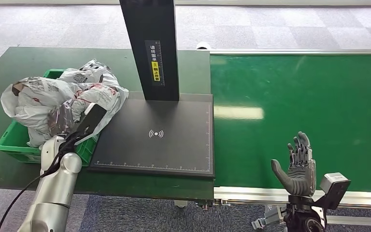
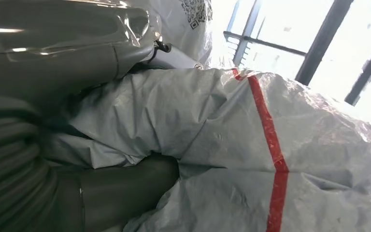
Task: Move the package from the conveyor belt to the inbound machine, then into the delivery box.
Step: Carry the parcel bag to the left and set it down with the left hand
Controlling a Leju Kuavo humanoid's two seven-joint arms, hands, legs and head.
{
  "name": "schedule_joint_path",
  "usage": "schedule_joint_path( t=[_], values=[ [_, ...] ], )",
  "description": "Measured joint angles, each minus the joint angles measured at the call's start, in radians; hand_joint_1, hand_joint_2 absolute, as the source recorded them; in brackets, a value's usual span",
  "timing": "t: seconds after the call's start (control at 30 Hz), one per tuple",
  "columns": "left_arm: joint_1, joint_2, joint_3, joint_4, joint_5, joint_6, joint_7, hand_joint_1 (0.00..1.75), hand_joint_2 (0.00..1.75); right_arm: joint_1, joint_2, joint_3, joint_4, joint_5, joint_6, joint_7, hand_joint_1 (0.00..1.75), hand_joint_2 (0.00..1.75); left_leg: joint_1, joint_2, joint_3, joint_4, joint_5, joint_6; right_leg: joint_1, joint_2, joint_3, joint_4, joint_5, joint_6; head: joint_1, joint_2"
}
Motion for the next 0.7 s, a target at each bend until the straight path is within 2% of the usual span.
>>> schedule_joint_path(
  t=[0.03, 0.07, 0.13, 0.17, 0.2, 0.27, 0.37, 0.5, 0.63, 0.7],
  values=[
    [-0.002, 0.002, -0.007, 0.005, 0.005, -0.021, -0.011, 1.26, 1.75, -0.003, 0.0, 0.0, 0.002, 0.002, 0.002, 0.0, 0.0, 1.75, 0.0, 0.0, 0.0, 0.0, 0.0, 0.0, 0.0, 0.0, 0.001, 0.0, 0.0, 0.0, 0.0, 0.0],
    [-0.002, 0.004, -0.014, 0.009, 0.016, -0.039, -0.031, 1.07, 1.75, -0.007, 0.0, 0.0, 0.005, 0.004, 0.003, 0.0, 0.0, 1.75, 0.0, -0.001, 0.001, 0.0, 0.0, 0.0, 0.0, -0.001, 0.001, 0.0, 0.0, 0.0, 0.0, 0.0],
    [-0.001, 0.006, -0.031, 0.015, 0.056, -0.058, -0.088, 0.39, 1.75, -0.015, 0.0, 0.0, 0.011, 0.006, 0.004, -0.001, 0.0, 1.75, 0.0, -0.001, 0.001, 0.0, 0.0, 0.0, 0.0, -0.002, 0.002, 0.0, 0.0, 0.0, 0.0, 0.0],
    [0.002, 0.006, -0.039, 0.016, 0.076, -0.059, -0.111, 0.11, 1.75, -0.019, 0.0, 0.0, 0.015, 0.006, 0.004, -0.002, 0.0, 1.75, 0.0, -0.001, 0.002, 0.0, 0.0, 0.0, 0.0, -0.002, 0.003, 0.0, 0.0, 0.0, 0.0, 0.0],
    [0.005, 0.006, -0.048, 0.016, 0.09, -0.049, -0.12, 0.0, 1.75, -0.022, 0.0, 0.0, 0.018, 0.007, 0.004, -0.002, 0.0, 1.75, 0.0, -0.001, 0.002, 0.0, 0.0, 0.0, 0.0, -0.002, 0.003, 0.0, 0.0, 0.0, 0.0, 0.0],
    [0.013, 0.004, -0.064, 0.014, 0.095, 0.012, -0.109, 0.0, 1.75, -0.026, 0.001, 0.0, 0.023, 0.007, 0.003, -0.002, 0.0, 1.75, 0.0, -0.001, 0.002, 0.0, 0.0, 0.0, 0.0, -0.002, 0.003, 0.0, 0.0, 0.0, 0.0, 0.0],
    [0.022, 0.001, -0.074, 0.005, 0.096, 0.178, -0.104, 0.0, 1.75, -0.028, 0.003, 0.0, 0.025, 0.005, -0.001, -0.002, 0.0, 1.75, 0.0, -0.001, 0.002, 0.0, 0.0, 0.0, 0.0, -0.001, 0.002, 0.0, 0.0, 0.0, 0.0, 0.0],
    [0.031, 0.0, -0.074, -0.019, 0.159, 0.397, -0.178, 0.0, 1.75, -0.026, 0.005, 0.002, 0.025, -0.005, -0.012, -0.002, 0.0, 1.75, 0.0, -0.001, 0.001, 0.0, 0.0, 0.0, 0.0, -0.001, 0.001, 0.0, 0.0, 0.0, 0.0, 0.0],
    [0.039, -0.009, -0.068, -0.046, 0.201, 0.464, -0.256, 0.0, 1.75, -0.023, 0.005, 0.003, 0.025, -0.013, -0.021, -0.002, 0.0, 1.75, 0.0, -0.001, 0.0, 0.0, 0.0, 0.0, 0.0, -0.001, 0.0, 0.0, 0.0, 0.0, 0.0, 0.0],
    [0.041, -0.029, -0.043, -0.073, 0.192, 0.47, -0.329, 0.0, 1.75, -0.018, 0.005, 0.003, 0.025, -0.016, -0.025, -0.002, 0.0, 1.75, 0.0, -0.001, 0.0, 0.0, 0.0, 0.0, 0.0, -0.001, 0.0, 0.0, 0.0, 0.0, 0.0, 0.0]
  ],
)
